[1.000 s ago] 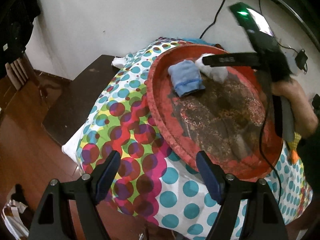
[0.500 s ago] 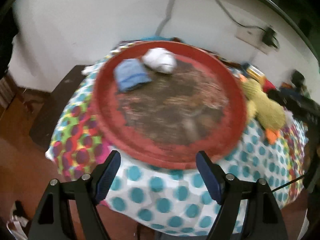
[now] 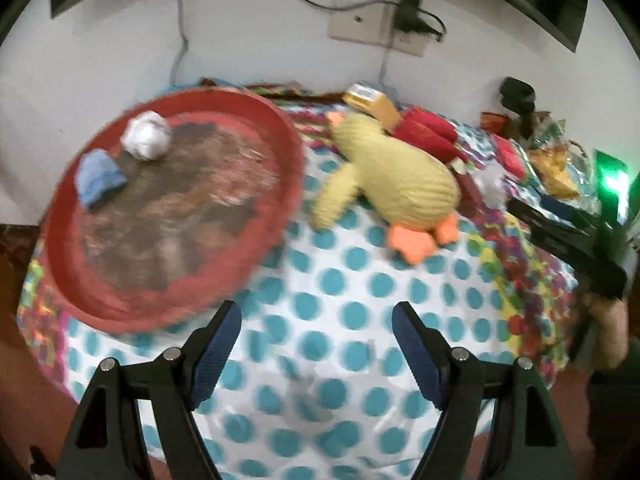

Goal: Organize objects
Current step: 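Reach the right gripper to the clear plastic bag and grasp it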

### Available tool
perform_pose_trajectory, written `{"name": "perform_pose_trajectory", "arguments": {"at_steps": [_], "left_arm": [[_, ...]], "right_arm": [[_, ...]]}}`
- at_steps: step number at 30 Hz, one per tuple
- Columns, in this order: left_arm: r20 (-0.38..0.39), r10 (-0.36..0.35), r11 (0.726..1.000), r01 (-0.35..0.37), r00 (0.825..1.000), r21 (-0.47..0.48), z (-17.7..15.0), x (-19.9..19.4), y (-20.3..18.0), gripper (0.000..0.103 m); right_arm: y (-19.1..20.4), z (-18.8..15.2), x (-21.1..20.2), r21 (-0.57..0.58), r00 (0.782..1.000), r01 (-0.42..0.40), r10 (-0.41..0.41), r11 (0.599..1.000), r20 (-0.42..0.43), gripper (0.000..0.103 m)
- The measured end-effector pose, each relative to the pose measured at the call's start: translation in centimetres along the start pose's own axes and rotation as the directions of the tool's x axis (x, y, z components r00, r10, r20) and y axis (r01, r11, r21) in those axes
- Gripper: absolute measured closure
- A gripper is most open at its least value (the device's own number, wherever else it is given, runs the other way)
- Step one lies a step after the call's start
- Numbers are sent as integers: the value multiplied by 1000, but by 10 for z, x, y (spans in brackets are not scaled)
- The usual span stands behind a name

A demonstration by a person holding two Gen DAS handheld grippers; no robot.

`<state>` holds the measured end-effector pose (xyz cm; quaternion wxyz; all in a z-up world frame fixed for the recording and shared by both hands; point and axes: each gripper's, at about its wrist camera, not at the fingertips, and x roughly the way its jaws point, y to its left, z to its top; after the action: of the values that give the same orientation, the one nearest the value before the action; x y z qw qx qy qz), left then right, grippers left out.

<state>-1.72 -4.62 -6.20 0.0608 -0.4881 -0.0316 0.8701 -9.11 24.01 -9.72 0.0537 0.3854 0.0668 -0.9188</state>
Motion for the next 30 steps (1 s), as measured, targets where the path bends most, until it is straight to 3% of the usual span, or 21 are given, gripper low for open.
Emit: {"name": "perform_pose_trajectory", "arguments": {"at_steps": [5,12,14,18,21,24,30], "left_arm": [[-3,19,997,-18,1000,73,6,8,-27,23],[-5,15,997,-15,1000,72,24,16,-27,23],[2,32,998,-32,999,57,33,19,-25,23],[-3,21,999,-21,1000,38,55,31,-28,23],[-18,17,999,-16,1000,30,74,44,-38,23],[-5,27,999,-27,1000,20,92,54,-51,23],[-26,27,999,-28,999,-32,126,78,-55,23]], "right_arm": [[5,12,30,-50,999,-19,17,999,-27,32],[3,25,53,51,996,-88,90,995,-26,33],[-3,24,56,107,991,-127,129,986,-14,43],[-13,22,58,156,989,-144,148,977,-12,44],[-8,19,66,104,991,-119,125,987,-54,46],[-4,20,66,78,992,-106,111,991,-63,66],[2,21,67,45,992,-96,99,994,-74,67]]}}
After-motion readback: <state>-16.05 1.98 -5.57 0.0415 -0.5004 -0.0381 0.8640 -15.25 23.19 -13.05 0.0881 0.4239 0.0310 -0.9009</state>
